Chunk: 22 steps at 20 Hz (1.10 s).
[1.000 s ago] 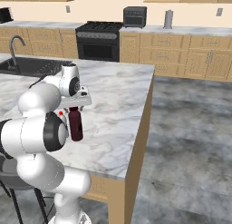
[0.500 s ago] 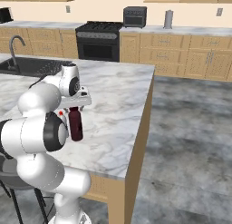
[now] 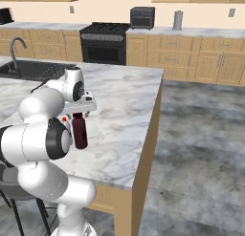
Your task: Place the drinks on the dining counter in a tight cluster.
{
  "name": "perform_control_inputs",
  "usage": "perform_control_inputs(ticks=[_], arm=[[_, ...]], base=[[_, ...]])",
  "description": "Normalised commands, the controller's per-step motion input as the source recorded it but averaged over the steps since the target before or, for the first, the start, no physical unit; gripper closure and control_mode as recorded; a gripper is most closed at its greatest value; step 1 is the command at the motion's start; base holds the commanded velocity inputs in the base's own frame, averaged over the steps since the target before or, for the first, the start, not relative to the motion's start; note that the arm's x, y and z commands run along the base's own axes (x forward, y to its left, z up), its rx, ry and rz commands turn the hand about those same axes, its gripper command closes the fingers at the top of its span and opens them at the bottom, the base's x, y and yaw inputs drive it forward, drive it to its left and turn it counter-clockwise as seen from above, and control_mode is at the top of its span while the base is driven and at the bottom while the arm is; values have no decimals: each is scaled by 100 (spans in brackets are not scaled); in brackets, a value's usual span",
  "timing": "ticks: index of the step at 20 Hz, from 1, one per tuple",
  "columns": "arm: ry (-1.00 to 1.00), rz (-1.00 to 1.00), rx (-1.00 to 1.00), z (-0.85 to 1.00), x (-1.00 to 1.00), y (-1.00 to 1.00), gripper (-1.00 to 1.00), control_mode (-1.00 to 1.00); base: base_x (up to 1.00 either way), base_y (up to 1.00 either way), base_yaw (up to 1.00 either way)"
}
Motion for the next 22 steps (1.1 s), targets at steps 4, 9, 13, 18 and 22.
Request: perform_control_inputs(ticks=[4,9,13,18,22], arm=[[0,0,0,15,0,0,-100,-100],[0,-1,0,43,-4,0,-100,-100],[0,-9,0,45,-27,0,-100,-100],[0,-15,0,25,-56,-6,-100,-100],[-1,-22,3,3,-72,-25,-100,-100]], base=[[0,0,0],[0,0,0],[0,0,0],[0,0,0],[0,0,0]])
